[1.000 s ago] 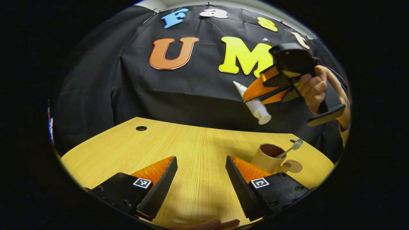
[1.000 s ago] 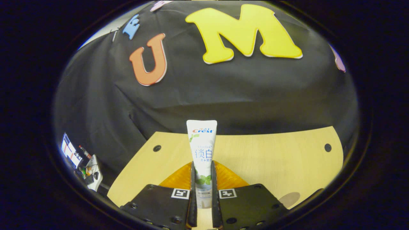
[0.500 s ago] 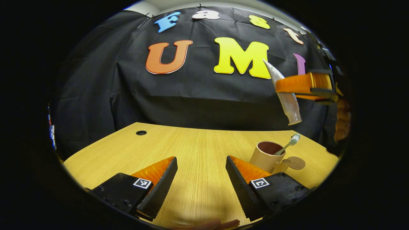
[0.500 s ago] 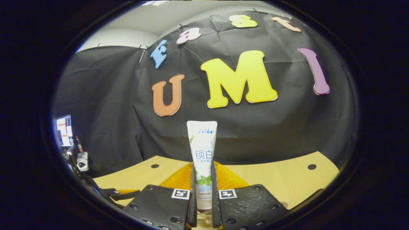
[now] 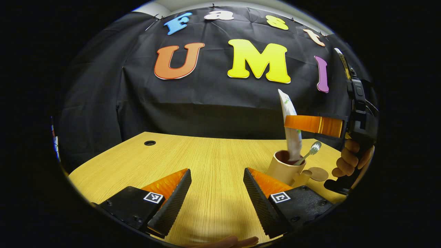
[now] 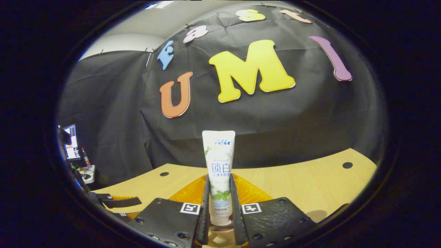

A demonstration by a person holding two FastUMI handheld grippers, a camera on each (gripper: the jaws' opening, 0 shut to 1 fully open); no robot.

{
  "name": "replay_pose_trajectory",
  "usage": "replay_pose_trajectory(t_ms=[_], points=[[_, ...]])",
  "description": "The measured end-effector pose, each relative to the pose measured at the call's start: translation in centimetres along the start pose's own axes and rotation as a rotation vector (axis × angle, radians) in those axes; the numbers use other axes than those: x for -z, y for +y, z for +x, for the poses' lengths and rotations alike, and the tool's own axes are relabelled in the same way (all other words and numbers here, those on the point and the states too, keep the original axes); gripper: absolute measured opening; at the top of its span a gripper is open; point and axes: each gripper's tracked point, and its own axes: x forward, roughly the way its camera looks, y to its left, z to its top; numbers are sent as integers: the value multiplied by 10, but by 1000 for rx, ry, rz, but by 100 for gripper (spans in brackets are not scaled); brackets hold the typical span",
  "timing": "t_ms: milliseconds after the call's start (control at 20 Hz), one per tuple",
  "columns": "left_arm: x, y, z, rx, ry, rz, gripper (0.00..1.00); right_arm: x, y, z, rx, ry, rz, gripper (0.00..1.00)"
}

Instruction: Put the toothbrush and toothpaste on the desktop into the cup, then pick up the cup and place it on the coaster on the desktop.

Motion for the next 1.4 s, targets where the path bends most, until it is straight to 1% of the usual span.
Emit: replay_pose_trajectory(t_ms=[100,150,250,300,350,400,450,500,650,750,850,900,950,1050,1100,1150,1200,1250,1300,1350,1400], points=[[-2,-6,-1,15,-6,0,97,-5,0,-7,-9,-22,10,32],[-2,-11,-1,35,-4,-4,97,-5,0,-15,-22,-13,11,51],[4,-27,-1,83,15,-3,97,-6,-1,-30,-14,-26,0,89],[3,-29,-3,81,17,9,97,-13,-2,-40,-17,-42,-18,85],[4,-32,-3,76,27,21,97,-17,-5,-49,-7,-59,-34,93],[5,-35,-5,79,31,28,97,-23,-9,-56,-1,-75,-42,95],[3,-39,-8,81,33,24,97,-28,-10,-66,-3,-87,-49,92],[0,-48,-12,94,31,20,97,-34,-9,-80,-8,-104,-58,96],[-10,-73,-22,113,33,51,96,-47,-10,-115,-8,-138,-91,96],[-11,-90,-26,124,72,81,96,-52,-13,-145,0,-153,-125,96],[-11,-103,-28,126,124,69,96,-56,-22,-170,24,-176,-143,96],[-12,-109,-27,129,161,56,96,-59,-27,-183,34,-190,-143,92],[-12,-117,-26,130,209,45,96,-64,-38,-203,59,-219,-127,96],[-12,-122,-18,105,298,54,96,-64,-57,-224,110,-228,-124,95],[-10,-123,-14,95,351,46,96,-61,-65,-236,123,-231,-131,95],[-7,-126,-12,102,408,18,96,-61,-71,-247,134,-234,-139,92],[-3,-132,-11,109,477,-5,96,-59,-82,-255,160,-224,-148,92],[3,-135,-9,110,555,-23,97,-57,-91,-262,175,-214,-148,95],[15,-139,-8,111,681,-14,96,-56,-97,-275,183,-216,-131,95],[22,-142,-7,111,752,-2,97,-57,-101,-282,189,-225,-118,92],[29,-141,-4,98,810,13,98,-60,-105,-290,190,-236,-111,95]])
